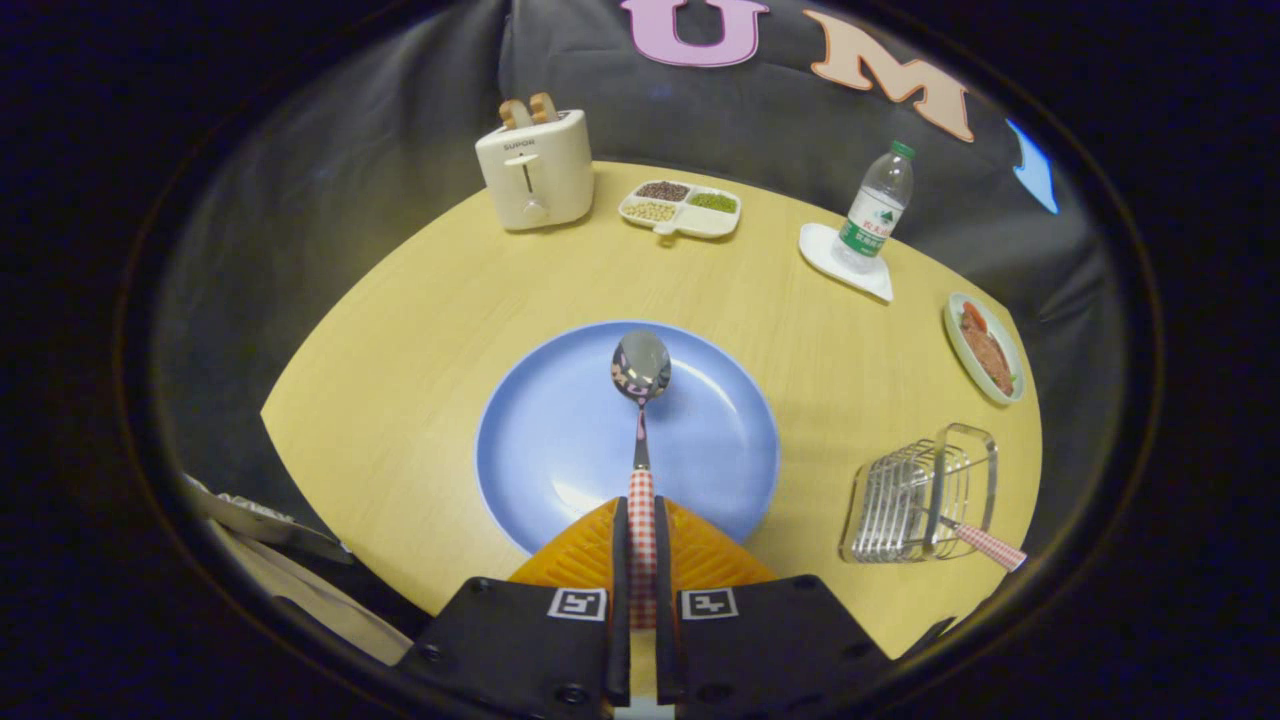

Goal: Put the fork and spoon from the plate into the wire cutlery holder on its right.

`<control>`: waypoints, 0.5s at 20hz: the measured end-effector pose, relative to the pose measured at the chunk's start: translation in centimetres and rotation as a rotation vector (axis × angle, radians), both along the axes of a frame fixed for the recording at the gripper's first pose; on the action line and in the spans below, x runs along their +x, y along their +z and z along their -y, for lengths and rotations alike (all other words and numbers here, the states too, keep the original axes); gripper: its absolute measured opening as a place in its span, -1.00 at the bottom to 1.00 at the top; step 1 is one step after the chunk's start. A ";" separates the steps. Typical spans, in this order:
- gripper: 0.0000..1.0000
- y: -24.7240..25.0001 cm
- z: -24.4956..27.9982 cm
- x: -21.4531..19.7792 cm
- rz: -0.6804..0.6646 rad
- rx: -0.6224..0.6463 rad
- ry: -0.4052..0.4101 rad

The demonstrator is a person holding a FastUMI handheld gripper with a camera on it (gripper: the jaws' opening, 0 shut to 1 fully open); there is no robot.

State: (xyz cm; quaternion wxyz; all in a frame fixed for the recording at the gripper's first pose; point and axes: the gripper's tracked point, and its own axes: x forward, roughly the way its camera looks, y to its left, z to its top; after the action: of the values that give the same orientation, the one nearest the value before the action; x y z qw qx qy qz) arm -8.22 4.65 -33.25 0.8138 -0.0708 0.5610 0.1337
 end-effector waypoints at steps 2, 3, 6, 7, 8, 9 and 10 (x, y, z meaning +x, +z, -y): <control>-0.74 1.5 1.6 0.3 -0.007 0.000 0.012; -0.74 2.3 2.3 0.4 -0.009 0.000 0.016; -0.74 4.5 4.9 0.5 -0.035 0.006 0.018; -0.74 5.1 5.8 0.5 -0.044 0.007 0.016; -0.74 5.6 6.7 0.7 -0.054 0.006 0.013; -0.74 6.0 7.8 0.8 -0.058 -0.001 0.012; -0.74 6.4 8.9 1.0 -0.063 -0.014 0.012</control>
State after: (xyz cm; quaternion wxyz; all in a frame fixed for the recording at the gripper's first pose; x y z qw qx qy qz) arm -7.24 -4.21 -26.83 0.7944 -0.0758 0.5870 0.1367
